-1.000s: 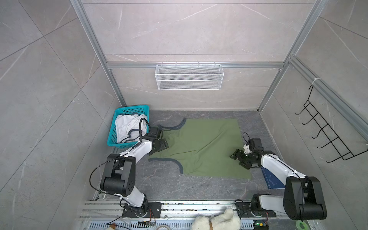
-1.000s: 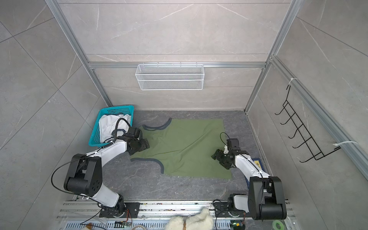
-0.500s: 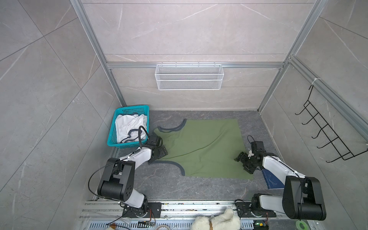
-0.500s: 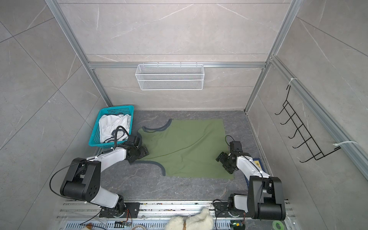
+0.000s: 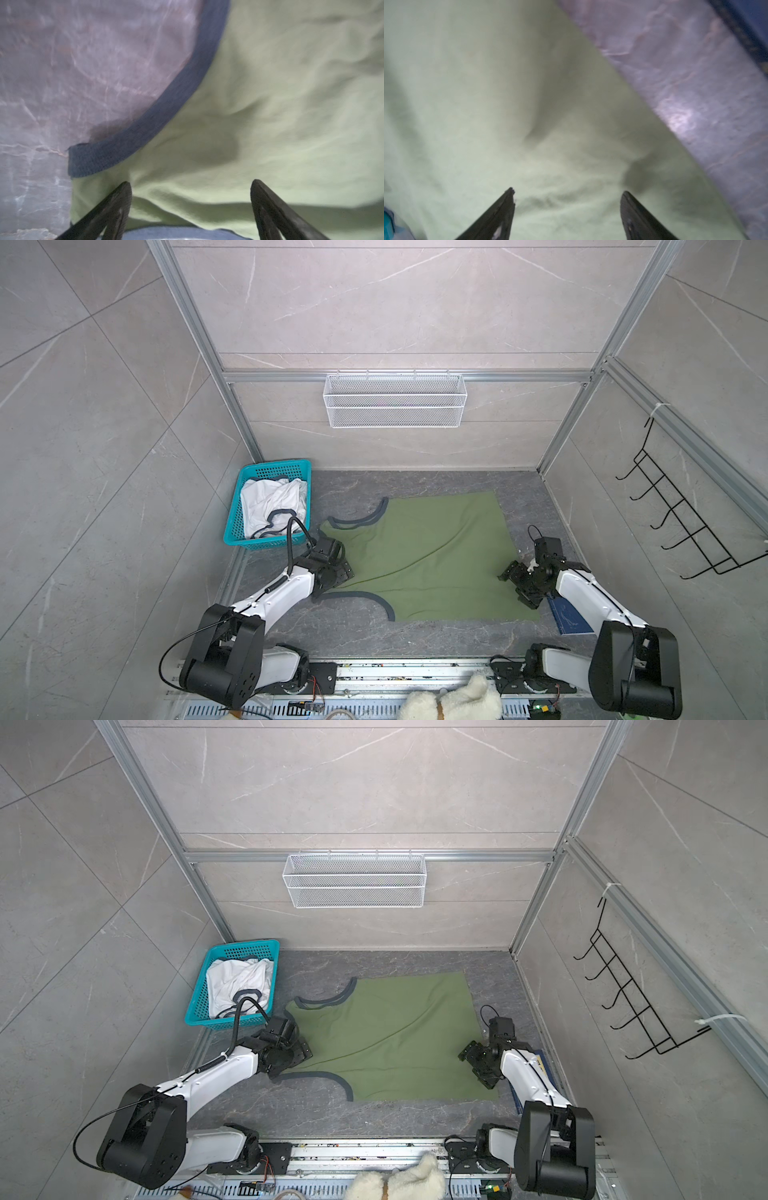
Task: Fold and stack tank tops
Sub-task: Smooth out the tank top at the center of the table.
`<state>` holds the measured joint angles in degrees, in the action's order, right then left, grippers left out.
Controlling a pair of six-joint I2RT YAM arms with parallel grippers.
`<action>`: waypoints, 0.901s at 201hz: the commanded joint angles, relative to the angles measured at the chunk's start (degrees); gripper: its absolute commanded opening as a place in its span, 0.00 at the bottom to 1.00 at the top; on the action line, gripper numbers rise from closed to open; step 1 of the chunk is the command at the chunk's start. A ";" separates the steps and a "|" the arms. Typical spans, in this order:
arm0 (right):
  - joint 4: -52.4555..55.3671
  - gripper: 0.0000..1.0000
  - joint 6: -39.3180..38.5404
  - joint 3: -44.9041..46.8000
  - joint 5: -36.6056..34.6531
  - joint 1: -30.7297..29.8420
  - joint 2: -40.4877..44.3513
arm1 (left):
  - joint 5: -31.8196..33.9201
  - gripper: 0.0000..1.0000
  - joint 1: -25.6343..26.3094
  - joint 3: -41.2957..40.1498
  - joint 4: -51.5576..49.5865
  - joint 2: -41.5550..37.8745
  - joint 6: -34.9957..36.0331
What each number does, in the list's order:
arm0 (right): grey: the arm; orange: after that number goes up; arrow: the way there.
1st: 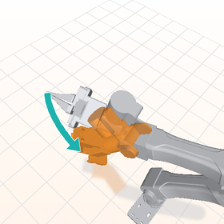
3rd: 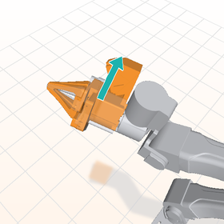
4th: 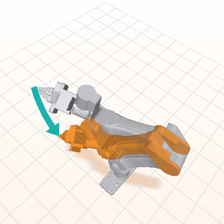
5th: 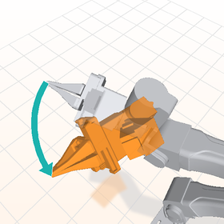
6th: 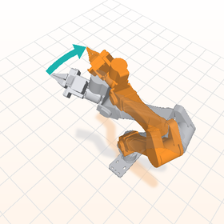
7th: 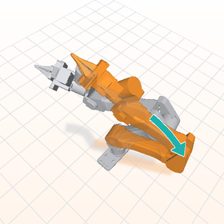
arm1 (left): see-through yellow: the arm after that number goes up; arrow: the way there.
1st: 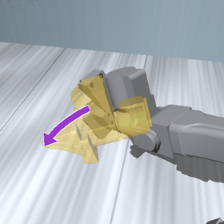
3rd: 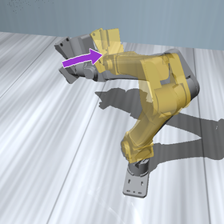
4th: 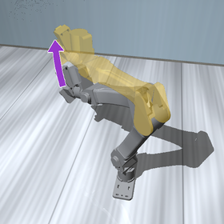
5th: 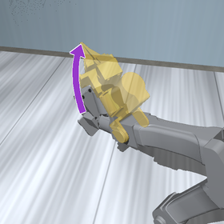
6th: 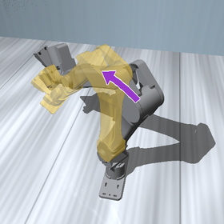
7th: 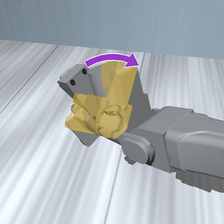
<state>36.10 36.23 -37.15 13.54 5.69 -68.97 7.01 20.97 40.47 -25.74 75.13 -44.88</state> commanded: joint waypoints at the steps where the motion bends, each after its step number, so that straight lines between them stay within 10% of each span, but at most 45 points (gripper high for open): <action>1: 3.50 0.81 -2.51 -4.82 0.87 -6.07 3.61 | 0.68 0.91 1.53 8.79 -0.52 2.36 3.48; 90: 4.34 0.81 -5.20 -7.37 -7.90 -14.49 5.66 | 15.71 0.88 -1.99 44.34 -12.90 35.70 10.79; 181: 2.01 0.81 -5.54 -6.09 -8.63 -14.54 1.85 | 24.79 0.69 -2.89 62.53 -24.08 50.82 15.19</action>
<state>38.79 31.66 -43.57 6.20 -8.62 -66.22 28.60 17.85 100.01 -44.03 123.33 -31.64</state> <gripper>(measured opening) 0.809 0.715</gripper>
